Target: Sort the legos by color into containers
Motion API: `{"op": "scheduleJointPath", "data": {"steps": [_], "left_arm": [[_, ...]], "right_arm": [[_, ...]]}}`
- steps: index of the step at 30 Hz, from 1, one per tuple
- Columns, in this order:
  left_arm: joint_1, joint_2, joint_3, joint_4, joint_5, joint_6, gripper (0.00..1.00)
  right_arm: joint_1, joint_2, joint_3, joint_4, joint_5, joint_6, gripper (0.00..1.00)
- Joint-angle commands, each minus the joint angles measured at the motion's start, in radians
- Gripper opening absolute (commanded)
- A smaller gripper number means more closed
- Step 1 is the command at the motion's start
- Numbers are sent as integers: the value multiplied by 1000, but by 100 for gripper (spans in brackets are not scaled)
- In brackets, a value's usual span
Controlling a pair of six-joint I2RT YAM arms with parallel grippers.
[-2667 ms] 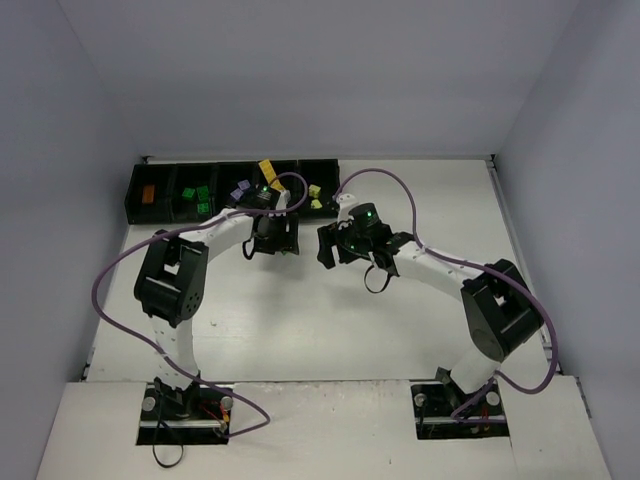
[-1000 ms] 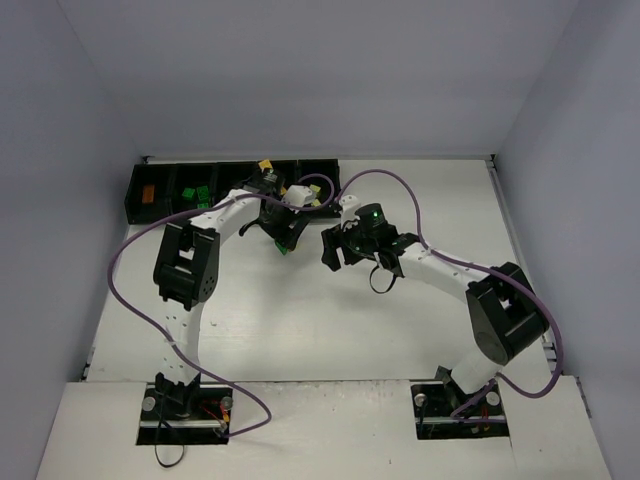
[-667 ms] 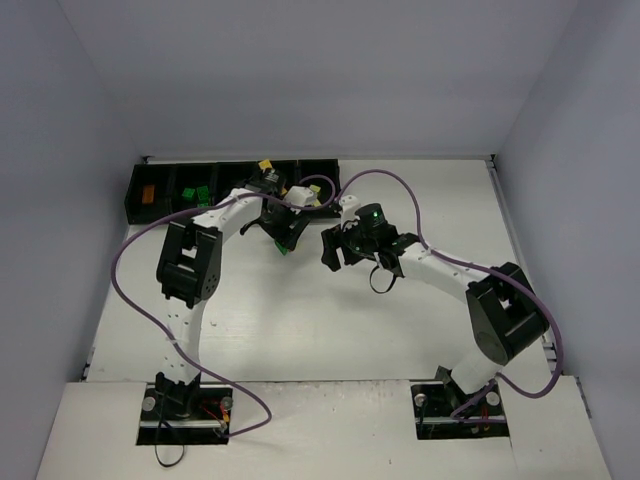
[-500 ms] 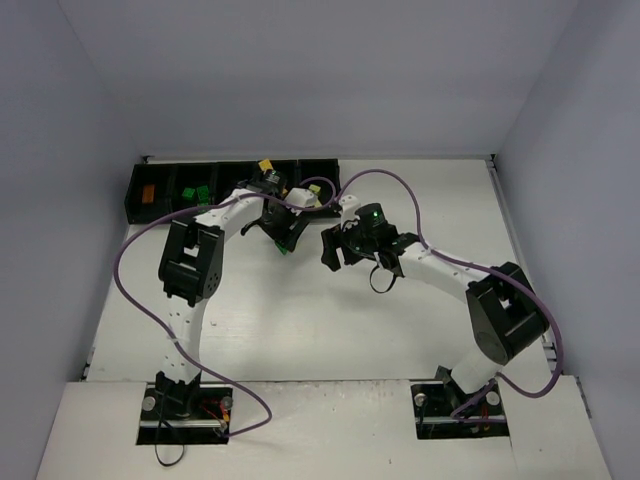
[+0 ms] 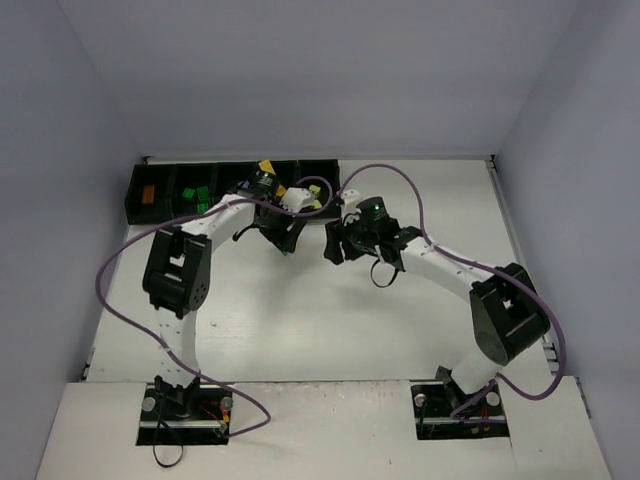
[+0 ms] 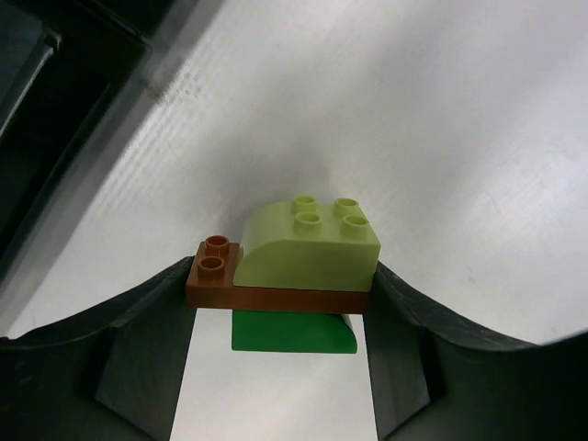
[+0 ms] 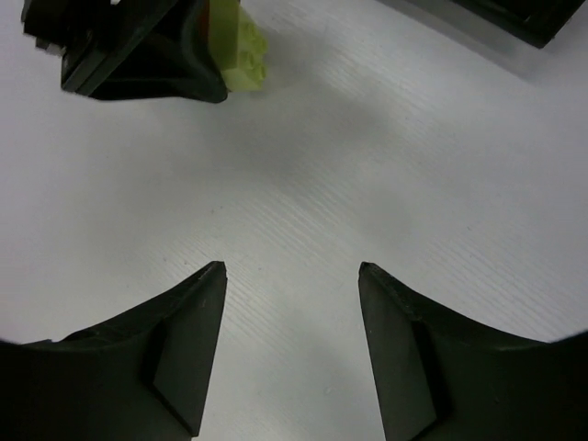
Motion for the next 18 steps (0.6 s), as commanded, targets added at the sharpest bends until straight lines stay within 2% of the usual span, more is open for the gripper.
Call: {"op": "scheduleJointPath", "data": {"steps": [1, 5, 8, 13, 18], "left_arm": [[0, -214, -78, 145, 60, -3, 44], [-6, -433, -256, 329, 72, 0, 44], [-8, -538, -352, 415, 91, 3, 44], [-14, -628, -417, 471, 117, -3, 44], [-41, -694, -459, 509, 122, 6, 45]], "right_arm": [[-16, -70, 147, -36, -27, 50, 55], [-39, -53, 274, -104, -61, 177, 46], [-62, -33, 345, -110, -162, 264, 46], [-60, 3, 434, -106, -305, 367, 52], [-54, 12, 461, -90, -349, 395, 58]]}}
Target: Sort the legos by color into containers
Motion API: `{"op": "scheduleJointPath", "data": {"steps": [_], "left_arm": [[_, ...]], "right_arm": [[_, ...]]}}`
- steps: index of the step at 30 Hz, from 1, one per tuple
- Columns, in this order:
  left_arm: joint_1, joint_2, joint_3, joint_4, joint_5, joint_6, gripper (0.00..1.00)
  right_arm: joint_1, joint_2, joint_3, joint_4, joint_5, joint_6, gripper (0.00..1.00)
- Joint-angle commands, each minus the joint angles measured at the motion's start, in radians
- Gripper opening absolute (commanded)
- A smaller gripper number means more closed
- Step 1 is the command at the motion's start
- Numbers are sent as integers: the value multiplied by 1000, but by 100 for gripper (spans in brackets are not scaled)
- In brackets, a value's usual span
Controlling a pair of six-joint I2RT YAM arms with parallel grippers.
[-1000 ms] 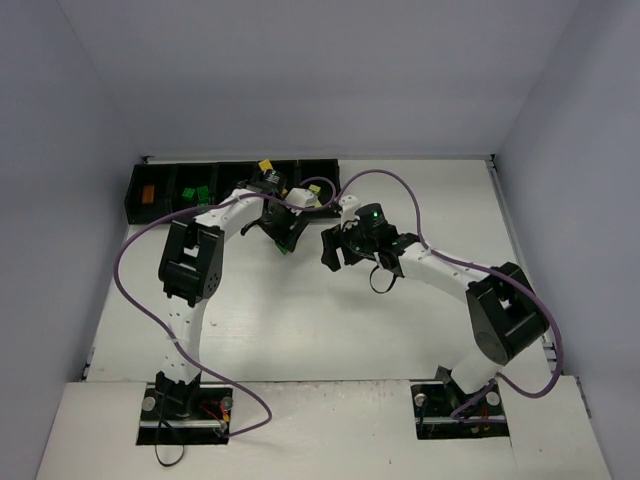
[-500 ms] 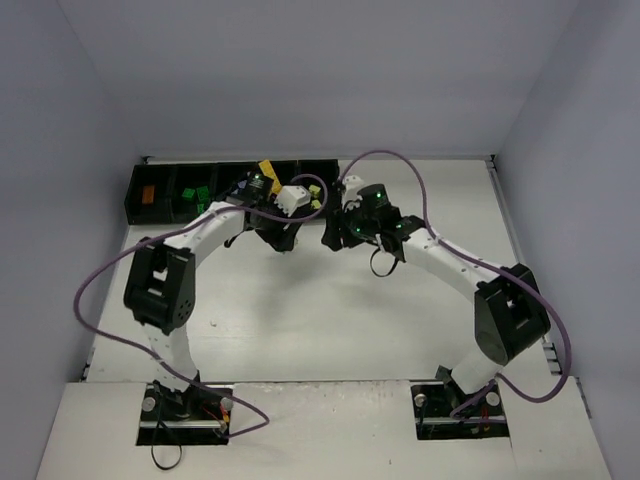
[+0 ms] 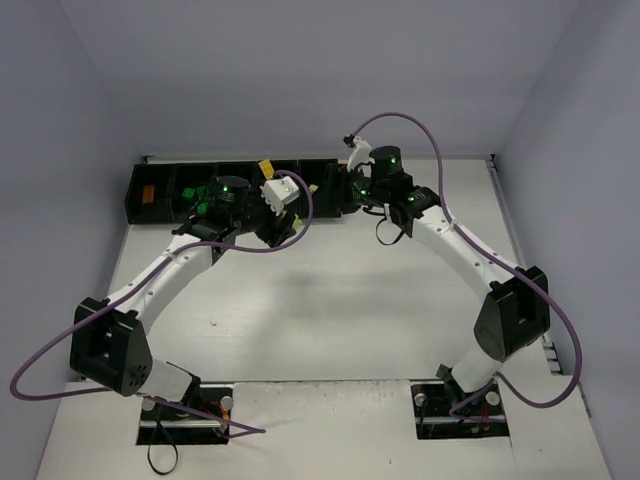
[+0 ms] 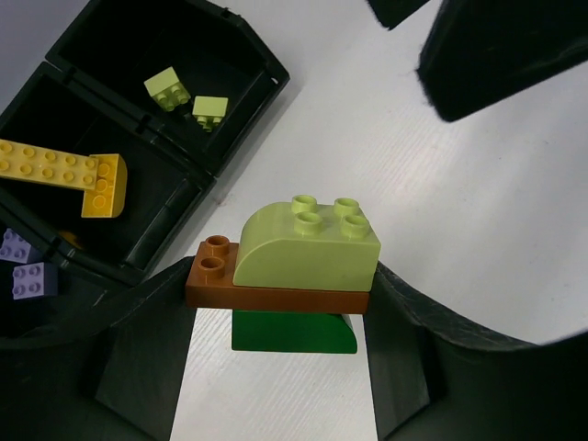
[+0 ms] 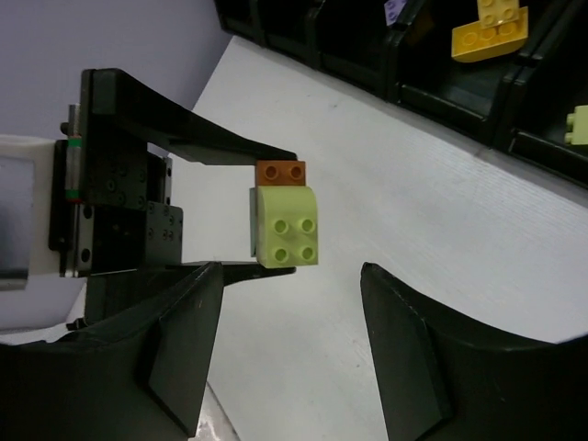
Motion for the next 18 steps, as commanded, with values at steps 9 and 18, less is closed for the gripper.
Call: {"op": "scheduleJointPath", "data": {"steps": [9, 18], "left_arm": [[-56, -83, -4, 134, 18, 11, 45], [-89, -105, -13, 153, 12, -2, 45]], "right_arm": [[16, 37, 26, 60, -137, 86, 60], [22, 54, -9, 101, -164, 104, 57]]}}
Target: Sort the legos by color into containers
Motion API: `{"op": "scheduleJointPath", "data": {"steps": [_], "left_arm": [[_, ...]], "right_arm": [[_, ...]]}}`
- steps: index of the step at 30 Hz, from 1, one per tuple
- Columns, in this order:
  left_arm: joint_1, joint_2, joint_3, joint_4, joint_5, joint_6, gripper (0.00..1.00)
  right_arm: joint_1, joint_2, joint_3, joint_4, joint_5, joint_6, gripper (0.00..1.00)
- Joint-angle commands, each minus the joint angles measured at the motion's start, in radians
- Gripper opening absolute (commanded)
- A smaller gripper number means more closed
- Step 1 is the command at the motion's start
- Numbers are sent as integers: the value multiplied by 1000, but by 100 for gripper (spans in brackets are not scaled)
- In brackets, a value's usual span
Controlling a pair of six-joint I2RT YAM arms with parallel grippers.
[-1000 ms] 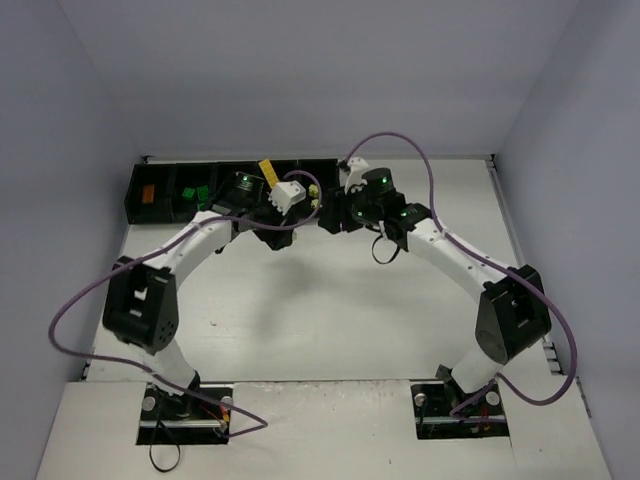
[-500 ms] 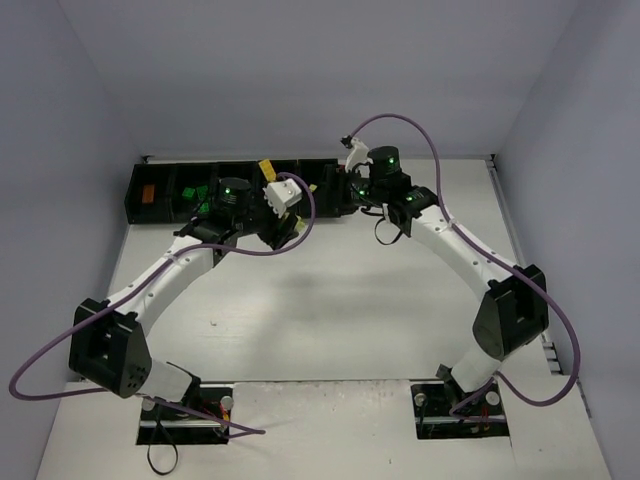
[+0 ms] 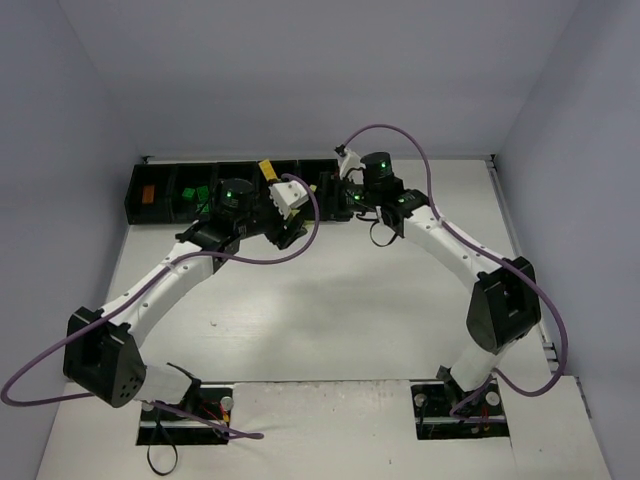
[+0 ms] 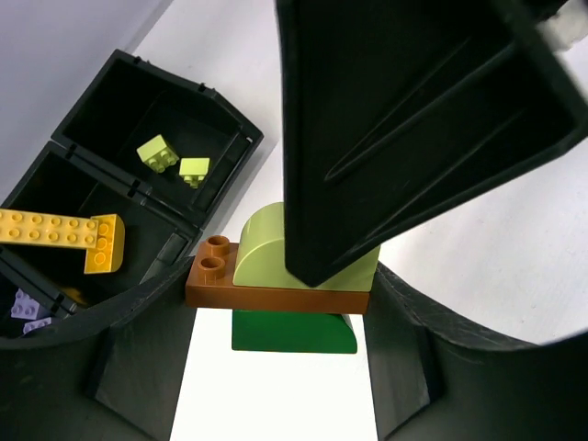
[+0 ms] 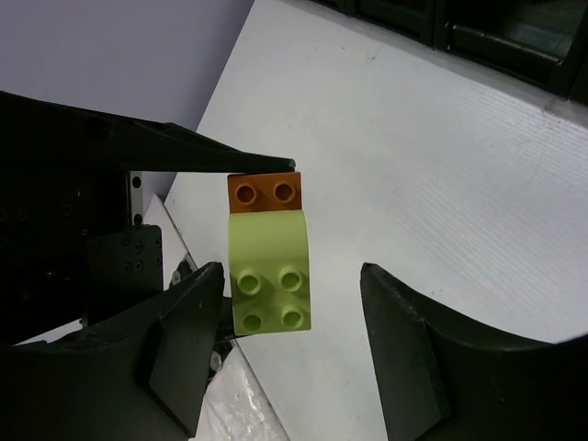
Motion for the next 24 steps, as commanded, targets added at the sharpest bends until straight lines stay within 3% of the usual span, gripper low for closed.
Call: {"op": "scheduleJointPath", "data": {"steps": [1, 5, 8, 9, 13, 16, 21, 24], "left_arm": [[-13, -44, 12, 84, 11, -2, 45], [-17, -42, 10, 119, 2, -6, 45], [-19, -36, 10, 125, 2, -12, 45], [-17, -34, 9, 125, -1, -12, 45], [-17, -19, 1, 117, -13, -8, 45], [-17, 12, -7, 63, -35, 4, 44], [-17, 30, -65, 16, -32, -15, 31], [-16, 19, -109, 19, -35, -31, 30]], "right_arm": [[11, -6, -1, 88, -51, 22, 57], [13, -2, -4, 103, -71, 34, 51], [13, 1, -9, 109, -85, 36, 31], [13, 1, -10, 109, -85, 34, 18], [8, -6, -17, 109, -84, 31, 0], [-10, -11, -20, 109, -78, 25, 0], [-46, -29, -14, 108, -65, 8, 0], [-63, -35, -15, 108, -58, -1, 0]]}}
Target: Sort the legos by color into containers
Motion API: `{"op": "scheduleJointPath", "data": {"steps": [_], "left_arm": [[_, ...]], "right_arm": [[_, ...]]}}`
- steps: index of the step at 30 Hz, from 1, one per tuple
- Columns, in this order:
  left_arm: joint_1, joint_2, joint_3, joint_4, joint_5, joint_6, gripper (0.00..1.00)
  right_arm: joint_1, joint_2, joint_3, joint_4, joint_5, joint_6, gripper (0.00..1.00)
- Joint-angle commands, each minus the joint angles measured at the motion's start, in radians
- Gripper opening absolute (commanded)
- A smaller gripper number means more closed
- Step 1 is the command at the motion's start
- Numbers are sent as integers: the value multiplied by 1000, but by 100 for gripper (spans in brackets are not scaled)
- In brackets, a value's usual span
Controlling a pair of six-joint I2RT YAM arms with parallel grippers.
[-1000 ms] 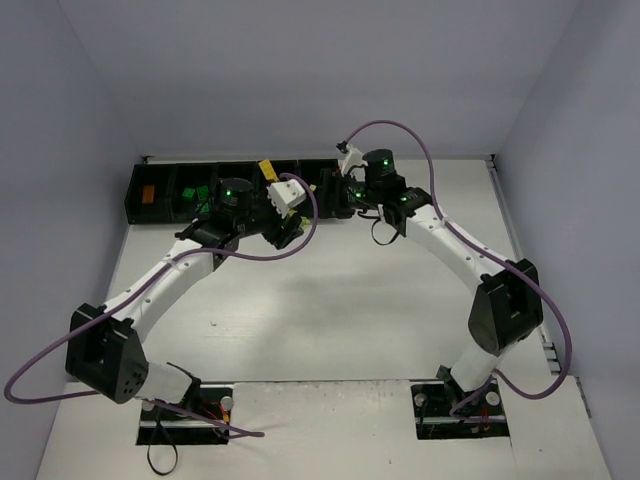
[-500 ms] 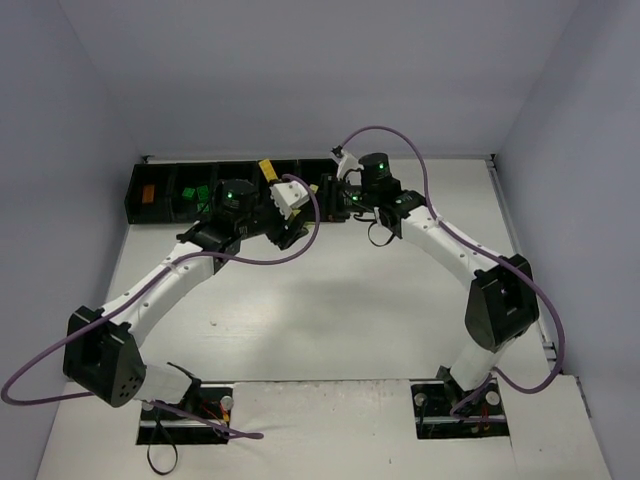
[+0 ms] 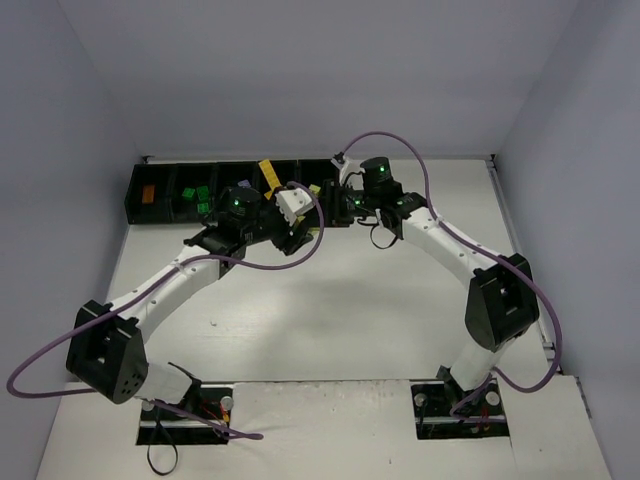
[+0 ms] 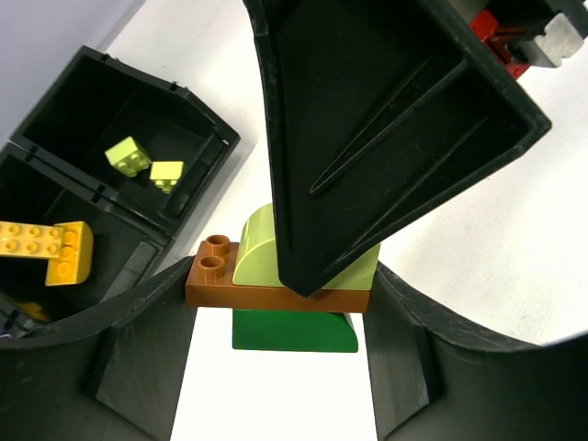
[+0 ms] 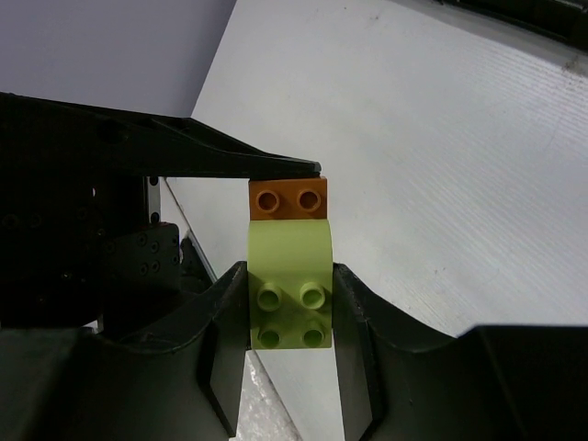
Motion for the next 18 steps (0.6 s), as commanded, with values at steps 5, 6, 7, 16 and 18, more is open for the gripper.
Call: {"op": "scheduleJointPath", "data": {"steps": [5, 6, 7, 16, 18], "left_arm": [[14, -14, -91, -55, -36, -27, 30], [17, -14, -94, -57, -34, -28, 29], [19, -15, -99, -55, -32, -29, 29], [37, 1, -108, -64, -13, -40, 29], [37, 1, -111, -67, -13, -41, 29]], "right_arm": [[-61, -56, 20, 98, 2, -9, 0], [-64, -54, 20, 98, 2, -9, 0], [-68, -54, 20, 98, -2, -9, 0], [-82, -80, 18, 99, -9, -26, 0], [-85, -85, 17, 99, -9, -31, 0]]}}
